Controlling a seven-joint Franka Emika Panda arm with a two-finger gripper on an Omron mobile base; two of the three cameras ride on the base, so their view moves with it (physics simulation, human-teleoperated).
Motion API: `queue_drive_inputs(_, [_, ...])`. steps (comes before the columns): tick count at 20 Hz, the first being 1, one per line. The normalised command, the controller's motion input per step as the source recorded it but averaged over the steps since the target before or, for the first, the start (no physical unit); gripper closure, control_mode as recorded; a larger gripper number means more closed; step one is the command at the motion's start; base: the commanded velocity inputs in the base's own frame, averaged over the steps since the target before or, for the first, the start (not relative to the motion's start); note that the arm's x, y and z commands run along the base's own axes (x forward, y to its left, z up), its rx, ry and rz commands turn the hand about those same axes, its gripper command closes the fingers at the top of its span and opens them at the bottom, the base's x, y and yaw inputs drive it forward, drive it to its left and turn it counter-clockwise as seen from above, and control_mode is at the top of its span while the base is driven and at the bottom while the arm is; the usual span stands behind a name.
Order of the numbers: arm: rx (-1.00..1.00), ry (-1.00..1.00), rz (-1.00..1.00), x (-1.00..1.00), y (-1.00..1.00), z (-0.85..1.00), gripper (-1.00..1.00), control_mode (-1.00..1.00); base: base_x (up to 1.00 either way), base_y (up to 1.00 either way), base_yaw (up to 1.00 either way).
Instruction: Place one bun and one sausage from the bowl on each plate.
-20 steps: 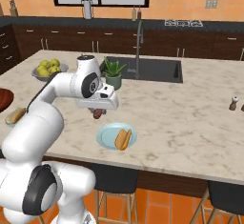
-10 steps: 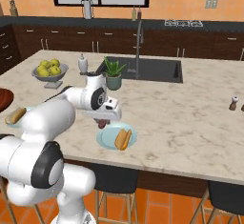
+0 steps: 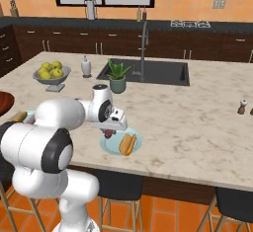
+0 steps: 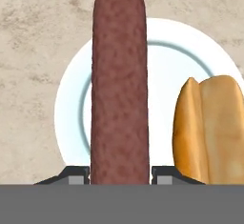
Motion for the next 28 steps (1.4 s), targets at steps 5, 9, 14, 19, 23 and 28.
queue_drive_inputs(5, [0.00, 0.00, 0.00, 0.14, 0.00, -0.22, 1.00, -1.00, 0.00, 0.00, 0.00])
queue_drive_inputs(9, [0.00, 0.00, 0.00, 0.07, 0.00, -0.23, 1.00, -1.00, 0.00, 0.00, 0.00])
queue_drive_inputs(14, [0.00, 0.00, 0.00, 0.11, 0.00, -0.46, 1.00, -1.00, 0.00, 0.00, 0.00])
queue_drive_inputs(19, [0.00, 0.00, 0.00, 0.19, 0.00, -0.21, 1.00, -1.00, 0.00, 0.00, 0.00])
queue_drive_inputs(23, [0.00, 0.00, 0.00, 0.18, 0.00, -0.14, 1.00, -1.00, 0.00, 0.00, 0.00])
queue_drive_inputs(28, [0.00, 0.00, 0.00, 0.00, 0.00, -0.03, -1.00, -1.00, 0.00, 0.00, 0.00])
